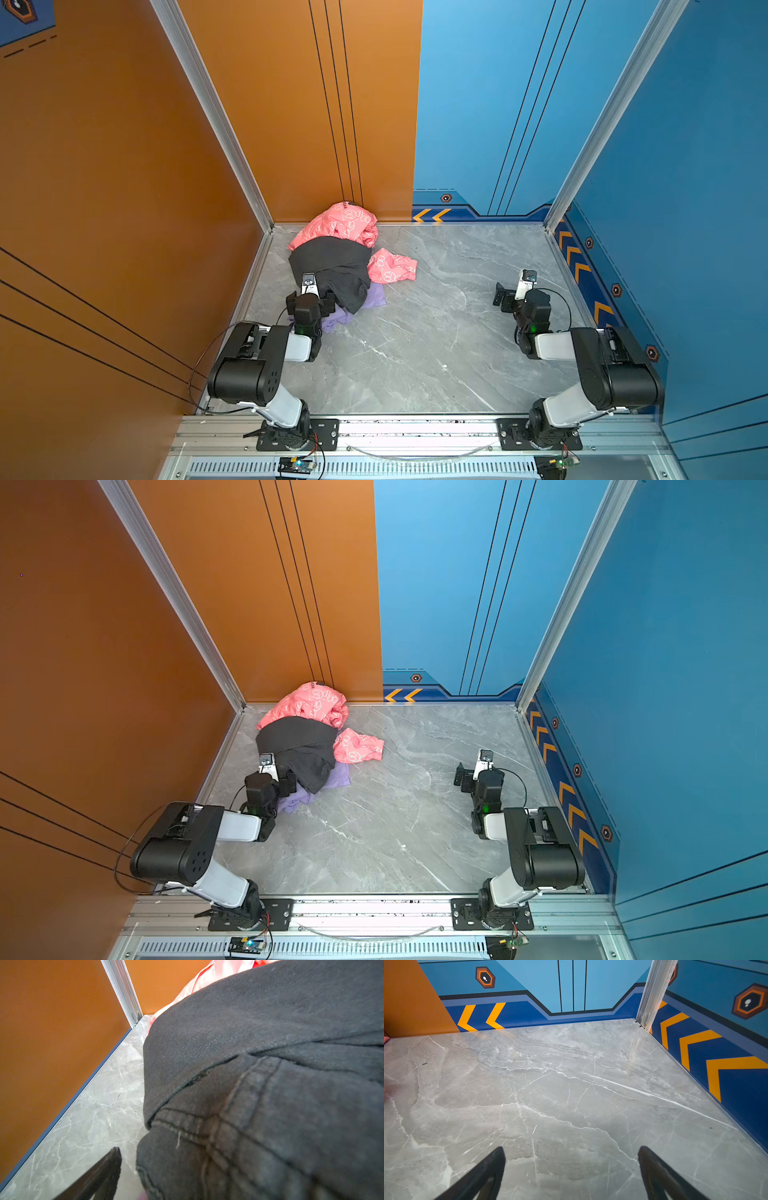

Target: Pick out a specific cloth from the pile

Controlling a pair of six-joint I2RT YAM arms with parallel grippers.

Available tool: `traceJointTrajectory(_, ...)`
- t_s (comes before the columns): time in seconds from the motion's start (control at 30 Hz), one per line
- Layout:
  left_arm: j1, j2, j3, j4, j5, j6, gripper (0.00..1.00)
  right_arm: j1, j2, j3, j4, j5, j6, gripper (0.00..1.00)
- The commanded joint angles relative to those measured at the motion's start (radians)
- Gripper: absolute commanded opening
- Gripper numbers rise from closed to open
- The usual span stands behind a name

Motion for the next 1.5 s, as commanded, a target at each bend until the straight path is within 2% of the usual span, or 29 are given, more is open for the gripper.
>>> traceJointTrajectory(0.0, 0.006, -0.006, 0.011, 0.026, 0.026, 0.005, 0.98, 0.006, 0.002, 0.009, -0.016, 0.017, -0.005, 1.0)
traceJointTrajectory(0.53, 0.016, -0.01, 0.011, 0.021, 0.025, -0.006, 0.98, 0.006, 0.001, 0.009, -0.016, 0.017, -0.005, 1.0)
traceJointTrajectory(0.67, 0.001, -0.037, 0.002, 0.015, -0.072, -0.023, 0.98, 0.008, 0.001, 0.008, -0.016, 0.017, -0.006, 1.0)
traceJointTrajectory(0.8, -0.021, -0.057, -0.004, 0.014, -0.06, 0.005, 0.98, 0.007, 0.001, 0.008, -0.016, 0.017, -0.006, 1.0)
traceJointTrajectory(1.07, -0.074, -0.2, 0.015, -0.116, -0.153, 0.05, 0.98, 0.006, 0.001, 0.009, -0.016, 0.018, -0.006, 1.0)
traceJointTrajectory(1.2, -0.11, -0.339, 0.072, -0.341, -0.239, 0.022, 0.98, 0.007, 0.001, 0.009, -0.016, 0.017, -0.006, 1.0)
traceJointTrajectory(1.3, -0.114, -0.431, 0.156, -0.579, -0.229, -0.041, 0.98, 0.007, 0.001, 0.009, -0.016, 0.017, -0.006, 1.0)
traceJointTrajectory(1.47, -0.104, -0.504, 0.356, -1.063, -0.24, -0.226, 0.98, 0.007, 0.001, 0.009, -0.016, 0.017, -0.006, 1.0)
